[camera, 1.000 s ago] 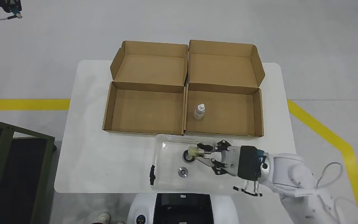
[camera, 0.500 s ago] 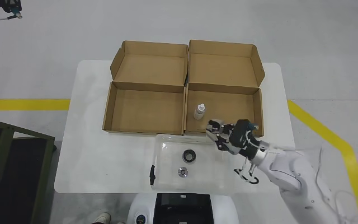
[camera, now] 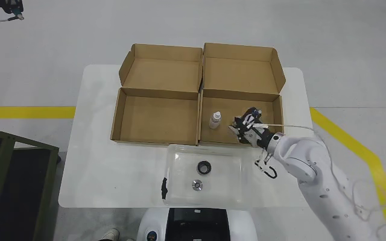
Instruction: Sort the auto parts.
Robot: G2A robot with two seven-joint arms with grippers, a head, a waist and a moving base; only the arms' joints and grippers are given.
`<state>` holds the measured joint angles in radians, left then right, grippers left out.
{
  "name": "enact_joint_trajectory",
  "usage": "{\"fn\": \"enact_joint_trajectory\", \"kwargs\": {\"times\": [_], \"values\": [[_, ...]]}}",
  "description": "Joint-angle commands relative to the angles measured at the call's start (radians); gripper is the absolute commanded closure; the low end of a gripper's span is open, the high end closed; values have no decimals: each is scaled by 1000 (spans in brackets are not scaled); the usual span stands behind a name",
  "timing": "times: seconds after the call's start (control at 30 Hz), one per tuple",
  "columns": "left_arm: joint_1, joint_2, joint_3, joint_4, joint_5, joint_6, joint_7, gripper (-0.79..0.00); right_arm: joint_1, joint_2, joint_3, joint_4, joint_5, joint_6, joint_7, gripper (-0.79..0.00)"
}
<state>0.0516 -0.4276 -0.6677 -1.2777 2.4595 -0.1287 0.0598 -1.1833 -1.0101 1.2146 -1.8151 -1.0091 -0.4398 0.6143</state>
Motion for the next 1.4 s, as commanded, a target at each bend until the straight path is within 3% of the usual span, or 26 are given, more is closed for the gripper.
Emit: {"fn": "enact_joint_trajectory", "kwargs": {"times": [0.0,0.37,0.4,0.5,0.77,0.83,0.97,1.03,1.2,1.37], "values": [[0,0,0,0,0,0,0,-785,39,-5,-24,41,15,2,28,0],[0,0,0,0,0,0,0,-785,183,-36,-154,176,-36,26,113,-3],[0,0,0,0,0,0,0,-785,191,-38,-161,183,-44,25,117,-86],[0,0,0,0,0,0,0,-785,207,-43,-179,201,-45,21,131,-191],[0,0,0,0,0,0,0,-785,243,-55,-212,235,-73,27,151,-311],[0,0,0,0,0,0,0,-785,249,-57,-216,236,-74,27,147,-382],[0,0,0,0,0,0,0,-785,242,-55,-199,203,-76,26,135,-600],[0,0,0,0,0,0,0,-785,223,-49,-178,170,-81,14,135,-659],[0,0,0,0,0,0,0,-785,146,-30,-106,66,-44,-40,124,-720],[0,0,0,0,0,0,0,-785,56,-13,-35,-61,-1,-89,105,-723]]}}
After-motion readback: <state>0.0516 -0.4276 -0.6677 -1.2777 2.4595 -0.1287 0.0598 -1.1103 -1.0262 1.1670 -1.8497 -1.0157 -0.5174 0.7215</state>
